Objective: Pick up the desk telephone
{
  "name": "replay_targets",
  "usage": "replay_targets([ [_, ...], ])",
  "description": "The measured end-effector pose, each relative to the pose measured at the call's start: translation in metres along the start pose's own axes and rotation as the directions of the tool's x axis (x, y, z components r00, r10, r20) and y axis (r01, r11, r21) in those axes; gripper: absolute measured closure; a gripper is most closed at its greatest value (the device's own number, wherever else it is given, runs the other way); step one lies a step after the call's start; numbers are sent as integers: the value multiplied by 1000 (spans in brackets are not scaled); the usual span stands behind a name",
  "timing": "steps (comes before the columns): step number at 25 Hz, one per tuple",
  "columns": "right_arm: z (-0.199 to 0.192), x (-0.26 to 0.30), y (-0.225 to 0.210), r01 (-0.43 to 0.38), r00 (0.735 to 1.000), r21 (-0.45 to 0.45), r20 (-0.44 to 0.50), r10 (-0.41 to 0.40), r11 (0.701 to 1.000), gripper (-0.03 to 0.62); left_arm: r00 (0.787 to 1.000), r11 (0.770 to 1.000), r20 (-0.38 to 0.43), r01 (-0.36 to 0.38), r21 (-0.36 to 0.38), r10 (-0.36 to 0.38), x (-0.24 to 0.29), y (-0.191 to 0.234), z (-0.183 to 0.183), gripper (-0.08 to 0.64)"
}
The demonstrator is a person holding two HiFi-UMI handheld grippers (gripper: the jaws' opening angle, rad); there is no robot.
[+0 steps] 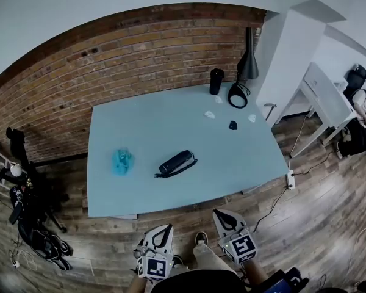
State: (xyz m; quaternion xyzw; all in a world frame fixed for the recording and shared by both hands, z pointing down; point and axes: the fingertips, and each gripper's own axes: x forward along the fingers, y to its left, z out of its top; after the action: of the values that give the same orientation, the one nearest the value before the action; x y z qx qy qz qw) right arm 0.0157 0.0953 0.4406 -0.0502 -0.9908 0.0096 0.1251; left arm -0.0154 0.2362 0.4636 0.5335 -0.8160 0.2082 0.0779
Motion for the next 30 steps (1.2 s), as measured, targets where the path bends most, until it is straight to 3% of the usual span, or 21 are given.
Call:
replay_targets([
  [6, -13, 16, -50, -40, 999, 26, -28, 41, 999, 588, 995, 987, -53, -90, -135, 83, 52, 14, 26, 537],
  [12, -36, 39, -83, -9, 995, 77, -102, 17, 997, 587, 992, 994, -112, -71, -84, 61, 84, 6, 12, 537],
  [17, -40, 69, -82, -5, 989, 65, -150, 15, 998, 587, 988, 984, -143, -86, -156, 64, 101, 42, -18, 537],
  [22, -30, 94, -88, 31, 980, 110, -198, -9, 993, 587, 991, 985, -137, -13, -174, -11, 141, 79, -33, 535],
  [26, -13, 119, -88, 57, 973, 68, -227, -40, 996, 588, 983, 982, -154, 69, -173, -96, 185, 118, -52, 535],
  [30, -16, 124, -88, 76, 963, 63, -263, -57, 995, 586, 951, 970, -221, 186, -157, -218, 223, 136, -65, 534],
])
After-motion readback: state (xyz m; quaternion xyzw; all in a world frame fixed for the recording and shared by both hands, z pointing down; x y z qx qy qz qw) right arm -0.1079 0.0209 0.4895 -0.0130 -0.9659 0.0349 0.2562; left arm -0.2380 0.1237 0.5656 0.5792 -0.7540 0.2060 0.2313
